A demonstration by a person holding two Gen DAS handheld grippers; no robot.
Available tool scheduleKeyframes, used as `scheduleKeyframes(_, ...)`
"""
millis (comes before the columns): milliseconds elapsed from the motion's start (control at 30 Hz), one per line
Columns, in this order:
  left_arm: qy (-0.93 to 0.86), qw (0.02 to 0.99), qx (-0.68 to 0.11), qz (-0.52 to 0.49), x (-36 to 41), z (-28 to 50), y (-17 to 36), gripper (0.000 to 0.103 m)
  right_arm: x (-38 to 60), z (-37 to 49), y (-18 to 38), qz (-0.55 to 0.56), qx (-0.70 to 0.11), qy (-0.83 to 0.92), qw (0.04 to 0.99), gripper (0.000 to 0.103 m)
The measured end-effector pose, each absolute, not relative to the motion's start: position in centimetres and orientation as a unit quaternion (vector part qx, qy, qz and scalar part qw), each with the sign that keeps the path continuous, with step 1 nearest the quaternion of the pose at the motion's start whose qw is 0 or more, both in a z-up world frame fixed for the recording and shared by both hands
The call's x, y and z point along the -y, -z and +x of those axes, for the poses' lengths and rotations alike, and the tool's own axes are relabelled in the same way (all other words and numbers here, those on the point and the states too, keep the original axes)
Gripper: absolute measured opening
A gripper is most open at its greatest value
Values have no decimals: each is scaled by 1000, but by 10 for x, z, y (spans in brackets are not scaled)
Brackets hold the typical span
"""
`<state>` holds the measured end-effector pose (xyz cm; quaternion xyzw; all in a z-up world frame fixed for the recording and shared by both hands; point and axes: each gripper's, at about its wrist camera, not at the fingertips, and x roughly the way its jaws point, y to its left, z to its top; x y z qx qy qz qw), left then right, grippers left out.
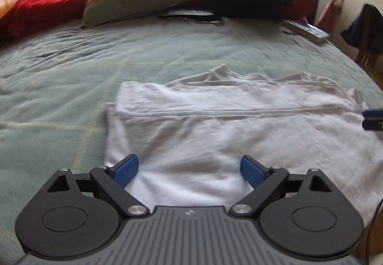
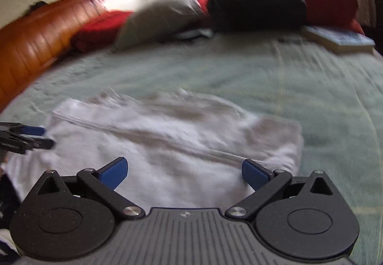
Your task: Fold clothes
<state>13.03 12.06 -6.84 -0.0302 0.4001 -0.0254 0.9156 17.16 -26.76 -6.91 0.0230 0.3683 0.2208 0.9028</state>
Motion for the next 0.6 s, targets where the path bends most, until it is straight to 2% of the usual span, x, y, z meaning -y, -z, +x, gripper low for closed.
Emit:
scheduleKeyframes(300, 84, 922, -378, -26, -104, 151, 32, 95, 254, 199, 35, 50, -351, -262, 897, 103)
scheduleKeyframes(600, 81, 904, -417, -44, -111, 169, 67, 95, 213, 265, 67, 43, -403, -272, 873, 103)
